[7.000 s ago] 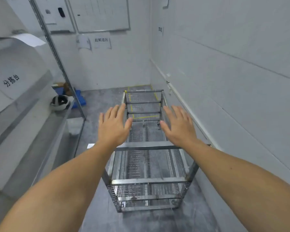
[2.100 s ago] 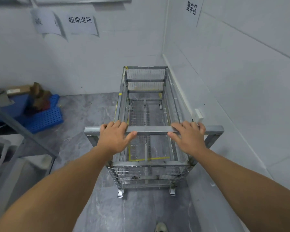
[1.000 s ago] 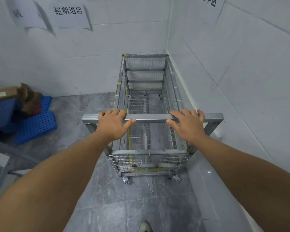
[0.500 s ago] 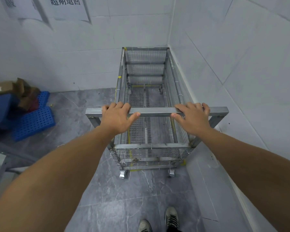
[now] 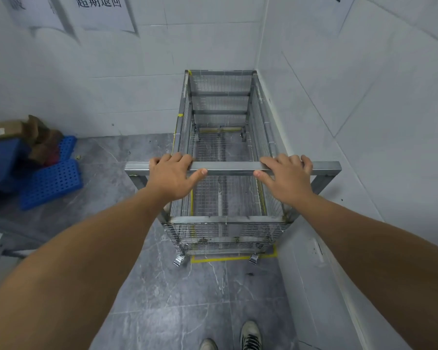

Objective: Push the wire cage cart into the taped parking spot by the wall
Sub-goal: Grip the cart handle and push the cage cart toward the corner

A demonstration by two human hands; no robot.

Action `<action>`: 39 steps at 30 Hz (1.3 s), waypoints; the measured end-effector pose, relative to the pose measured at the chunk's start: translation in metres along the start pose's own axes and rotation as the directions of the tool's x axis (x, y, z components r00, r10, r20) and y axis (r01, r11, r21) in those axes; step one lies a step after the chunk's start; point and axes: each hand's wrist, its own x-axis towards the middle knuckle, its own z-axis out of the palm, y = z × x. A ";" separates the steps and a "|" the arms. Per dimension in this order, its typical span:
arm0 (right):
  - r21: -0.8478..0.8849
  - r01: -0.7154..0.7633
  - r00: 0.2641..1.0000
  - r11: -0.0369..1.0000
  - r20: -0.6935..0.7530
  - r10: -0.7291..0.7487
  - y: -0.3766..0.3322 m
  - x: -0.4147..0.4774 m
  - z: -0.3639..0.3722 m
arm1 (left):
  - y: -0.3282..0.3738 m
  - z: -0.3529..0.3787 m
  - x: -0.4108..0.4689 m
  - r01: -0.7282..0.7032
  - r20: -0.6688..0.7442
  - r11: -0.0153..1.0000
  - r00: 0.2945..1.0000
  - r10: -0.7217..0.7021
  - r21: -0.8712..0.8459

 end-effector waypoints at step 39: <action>0.088 -0.100 0.995 0.991 0.028 0.097 0.001 0.012 -0.006 | 0.012 -0.008 0.019 0.075 0.141 0.997 0.987 -0.075 0.003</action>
